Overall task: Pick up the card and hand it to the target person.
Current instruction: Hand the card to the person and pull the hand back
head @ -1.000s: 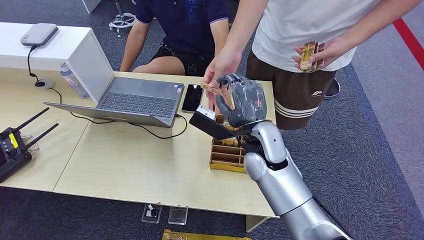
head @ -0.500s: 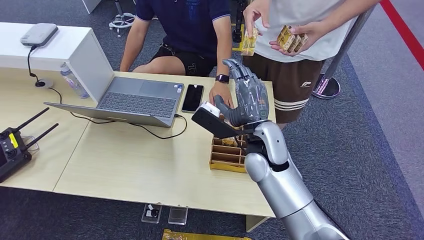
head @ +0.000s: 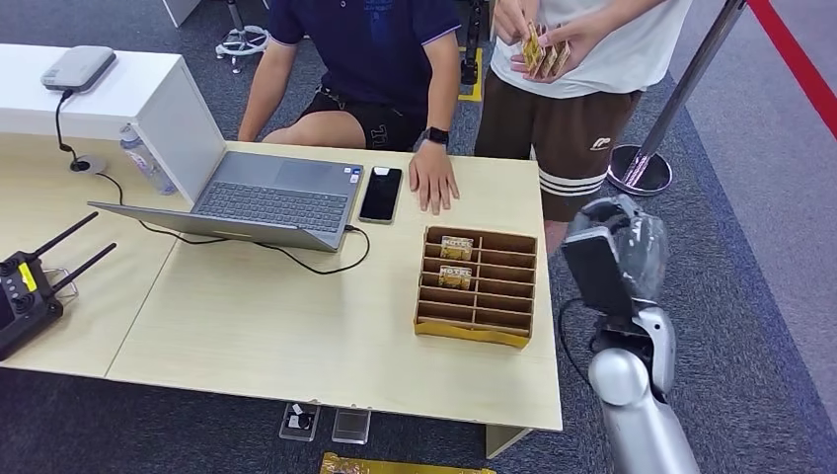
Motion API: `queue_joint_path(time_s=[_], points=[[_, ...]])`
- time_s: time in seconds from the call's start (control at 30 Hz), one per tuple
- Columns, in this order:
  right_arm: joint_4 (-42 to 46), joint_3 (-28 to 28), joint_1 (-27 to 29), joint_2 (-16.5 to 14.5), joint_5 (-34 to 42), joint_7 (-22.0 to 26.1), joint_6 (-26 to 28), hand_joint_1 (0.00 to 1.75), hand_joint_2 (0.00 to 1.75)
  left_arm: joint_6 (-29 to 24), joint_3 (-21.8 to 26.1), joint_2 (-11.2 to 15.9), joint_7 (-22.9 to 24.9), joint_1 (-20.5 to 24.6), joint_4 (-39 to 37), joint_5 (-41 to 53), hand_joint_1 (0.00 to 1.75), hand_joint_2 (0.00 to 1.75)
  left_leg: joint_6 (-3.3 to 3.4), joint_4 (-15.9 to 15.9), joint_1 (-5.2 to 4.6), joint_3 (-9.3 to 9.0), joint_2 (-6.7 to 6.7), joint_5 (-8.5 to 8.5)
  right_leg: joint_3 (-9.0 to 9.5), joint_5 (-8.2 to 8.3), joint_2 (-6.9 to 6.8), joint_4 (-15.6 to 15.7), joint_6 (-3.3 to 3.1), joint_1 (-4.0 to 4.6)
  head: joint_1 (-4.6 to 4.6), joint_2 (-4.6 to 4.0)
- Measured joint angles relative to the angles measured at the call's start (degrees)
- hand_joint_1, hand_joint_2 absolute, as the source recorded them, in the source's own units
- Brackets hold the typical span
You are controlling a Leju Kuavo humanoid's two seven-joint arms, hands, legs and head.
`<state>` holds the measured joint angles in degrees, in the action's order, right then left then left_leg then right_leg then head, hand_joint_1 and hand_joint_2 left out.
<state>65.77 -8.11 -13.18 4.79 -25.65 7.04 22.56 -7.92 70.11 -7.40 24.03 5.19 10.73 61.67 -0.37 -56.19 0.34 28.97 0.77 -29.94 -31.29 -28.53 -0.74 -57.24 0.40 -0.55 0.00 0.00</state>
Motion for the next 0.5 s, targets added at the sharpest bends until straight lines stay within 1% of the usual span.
queue_joint_path(time_s=[0.03,0.07,0.1,0.13,0.2,0.23,0.27,0.33,0.37,0.43,0.47,0.5], points=[[-3.25,-2.72,0.60,0.61,0.81,-0.49,0.52,1.24,1.75,0.11,-0.14,0.03,0.05,0.01,0.01,0.15,0.00,0.00,0.00,-0.01,0.00,0.00,-0.03,-0.01,-0.01,0.00,0.03,-0.01,0.00,0.00,0.00,0.00],[-8.24,-6.17,1.30,1.50,1.68,-1.39,1.50,1.31,1.75,0.27,-0.38,0.07,0.12,0.03,0.03,0.40,0.00,0.00,0.00,0.00,0.00,-0.01,-0.03,-0.02,0.00,0.00,0.03,0.00,0.00,0.00,0.00,0.00],[-14.49,-9.01,1.55,2.74,2.90,0.54,2.07,1.21,1.75,0.37,-0.58,0.11,0.19,0.07,0.07,0.57,0.00,0.00,0.01,0.05,0.01,-0.03,0.06,0.01,0.06,0.02,-0.05,0.07,0.01,0.01,0.00,0.00],[-21.36,-11.61,1.37,3.87,3.56,2.59,2.86,0.96,1.75,0.44,-0.78,0.14,0.26,0.11,0.09,0.75,0.00,0.00,0.01,0.06,0.03,-0.07,0.12,0.00,0.13,0.00,-0.11,0.10,0.01,0.02,0.00,0.00],[-34.54,-15.08,0.44,5.66,4.11,4.97,3.09,0.48,1.75,0.40,-1.12,0.22,0.24,0.17,0.15,1.04,0.00,0.00,0.03,0.15,0.05,-0.17,0.25,0.04,0.28,0.03,-0.24,0.26,0.02,0.05,0.00,0.00],[-39.39,-16.14,0.18,5.98,3.92,4.49,2.96,0.36,1.75,0.33,-1.25,0.30,0.14,0.19,0.15,1.16,0.00,0.00,0.03,0.12,0.06,-0.19,0.24,0.02,0.29,0.01,-0.23,0.25,0.04,0.06,0.00,0.00],[-43.35,-17.07,0.18,6.09,3.89,3.10,2.63,0.29,1.75,0.28,-1.37,0.38,0.02,0.21,0.16,1.27,0.00,0.00,0.04,0.11,0.05,-0.16,0.25,0.00,0.28,0.00,-0.24,0.24,0.05,0.05,0.00,0.00],[-48.48,-19.21,0.91,5.61,5.07,1.41,1.52,0.17,1.75,0.33,-1.47,0.57,-0.23,0.24,0.15,1.35,0.00,0.00,0.03,0.06,0.05,-0.08,0.17,-0.06,0.19,-0.02,-0.15,0.17,0.06,0.04,0.00,0.00],[-50.14,-20.29,1.45,5.17,5.96,-0.22,0.36,0.14,1.75,0.40,-1.52,0.68,-0.43,0.25,0.14,1.38,0.00,0.00,0.02,0.06,0.05,-0.06,0.14,-0.08,0.17,-0.03,-0.12,0.15,0.04,0.05,0.00,0.00],[-52.07,-21.68,2.79,4.11,7.11,-2.81,-1.36,0.15,1.75,0.56,-1.59,0.92,-0.78,0.25,0.13,1.42,0.00,0.00,0.00,0.07,0.05,-0.06,0.09,-0.10,0.11,-0.05,-0.07,0.13,0.01,0.05,0.00,0.00],[-53.11,-21.83,3.36,3.61,7.17,-5.06,-2.51,0.14,1.75,0.52,-1.68,1.04,-0.96,0.25,0.13,1.51,0.00,0.00,-0.02,0.05,0.05,-0.06,0.06,-0.12,0.07,-0.07,-0.03,0.09,-0.01,0.05,0.00,0.00],[-53.54,-21.66,3.92,3.09,6.92,-6.28,-2.94,0.13,1.75,0.47,-1.76,1.14,-1.05,0.23,0.12,1.58,0.00,0.00,-0.03,0.03,0.04,-0.03,0.01,-0.14,0.00,-0.08,0.03,0.04,-0.01,0.04,0.00,0.00]])
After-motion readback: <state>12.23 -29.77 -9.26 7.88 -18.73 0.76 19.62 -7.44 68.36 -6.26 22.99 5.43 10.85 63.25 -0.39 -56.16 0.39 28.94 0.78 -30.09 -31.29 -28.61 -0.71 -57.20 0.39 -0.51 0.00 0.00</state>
